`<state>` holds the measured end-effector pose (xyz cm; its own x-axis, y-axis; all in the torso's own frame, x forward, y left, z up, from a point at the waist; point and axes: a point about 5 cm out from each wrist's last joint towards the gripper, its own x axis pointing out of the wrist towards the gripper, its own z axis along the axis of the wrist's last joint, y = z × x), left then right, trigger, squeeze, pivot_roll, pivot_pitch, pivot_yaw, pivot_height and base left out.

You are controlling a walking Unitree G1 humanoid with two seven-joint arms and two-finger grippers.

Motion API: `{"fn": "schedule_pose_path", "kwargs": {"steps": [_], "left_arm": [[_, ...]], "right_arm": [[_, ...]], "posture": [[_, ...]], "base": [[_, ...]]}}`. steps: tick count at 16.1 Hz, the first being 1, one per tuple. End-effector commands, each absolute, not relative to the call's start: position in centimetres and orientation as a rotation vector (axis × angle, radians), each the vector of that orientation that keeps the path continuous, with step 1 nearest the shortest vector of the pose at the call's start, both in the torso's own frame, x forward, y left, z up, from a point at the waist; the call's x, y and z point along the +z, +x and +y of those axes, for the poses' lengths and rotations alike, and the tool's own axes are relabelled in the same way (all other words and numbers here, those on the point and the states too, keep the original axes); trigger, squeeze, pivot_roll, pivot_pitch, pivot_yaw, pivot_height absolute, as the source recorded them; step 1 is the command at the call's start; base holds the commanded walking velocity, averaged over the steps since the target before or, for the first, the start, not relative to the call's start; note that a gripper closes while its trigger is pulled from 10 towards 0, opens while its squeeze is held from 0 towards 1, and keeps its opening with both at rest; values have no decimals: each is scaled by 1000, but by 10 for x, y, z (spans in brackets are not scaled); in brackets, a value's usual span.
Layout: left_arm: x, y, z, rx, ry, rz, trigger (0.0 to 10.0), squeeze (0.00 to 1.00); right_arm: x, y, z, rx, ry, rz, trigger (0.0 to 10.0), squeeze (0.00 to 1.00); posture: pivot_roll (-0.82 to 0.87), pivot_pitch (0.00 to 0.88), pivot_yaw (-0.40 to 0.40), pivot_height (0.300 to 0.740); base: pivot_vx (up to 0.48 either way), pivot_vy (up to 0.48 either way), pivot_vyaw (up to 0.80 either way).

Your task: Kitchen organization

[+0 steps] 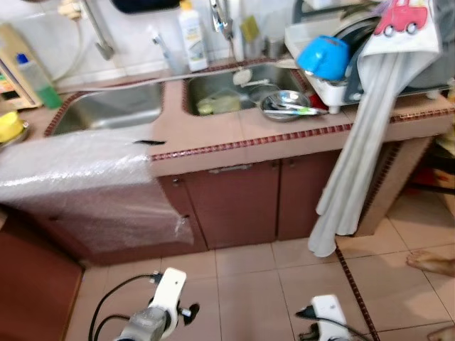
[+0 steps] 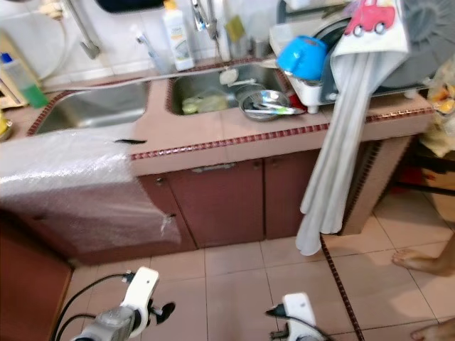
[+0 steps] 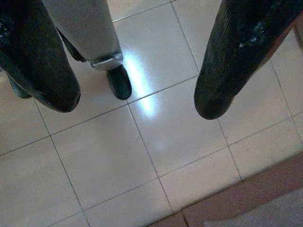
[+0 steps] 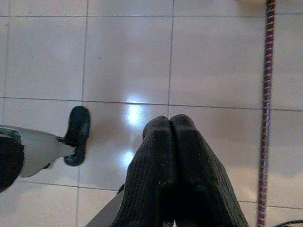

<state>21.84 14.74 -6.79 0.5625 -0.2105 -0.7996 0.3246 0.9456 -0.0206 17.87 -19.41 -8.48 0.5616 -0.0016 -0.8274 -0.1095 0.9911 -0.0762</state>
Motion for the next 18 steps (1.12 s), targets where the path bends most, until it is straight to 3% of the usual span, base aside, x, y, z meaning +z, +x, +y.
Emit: {"fn": "schedule_pose_path", "kwargs": {"steps": [1, 5, 18], "left_arm": [[-71, 213, 159, -300, 141, 950, 10000, 0], [-71, 213, 158, -306, 155, 952, 10000, 0], [-70, 214, 154, -320, 169, 948, 10000, 0]], "right_arm": [[-87, 177, -184, 88, -108, 979, 10000, 0], [-87, 177, -183, 86, -105, 980, 10000, 0], [-89, 173, -182, 86, -102, 989, 10000, 0]], "posture": [[-86, 0, 150, 740], [-90, 0, 156, 740], [-88, 0, 156, 740]], "base": [[0, 0, 0], [0, 254, 0], [0, 445, 0]]}}
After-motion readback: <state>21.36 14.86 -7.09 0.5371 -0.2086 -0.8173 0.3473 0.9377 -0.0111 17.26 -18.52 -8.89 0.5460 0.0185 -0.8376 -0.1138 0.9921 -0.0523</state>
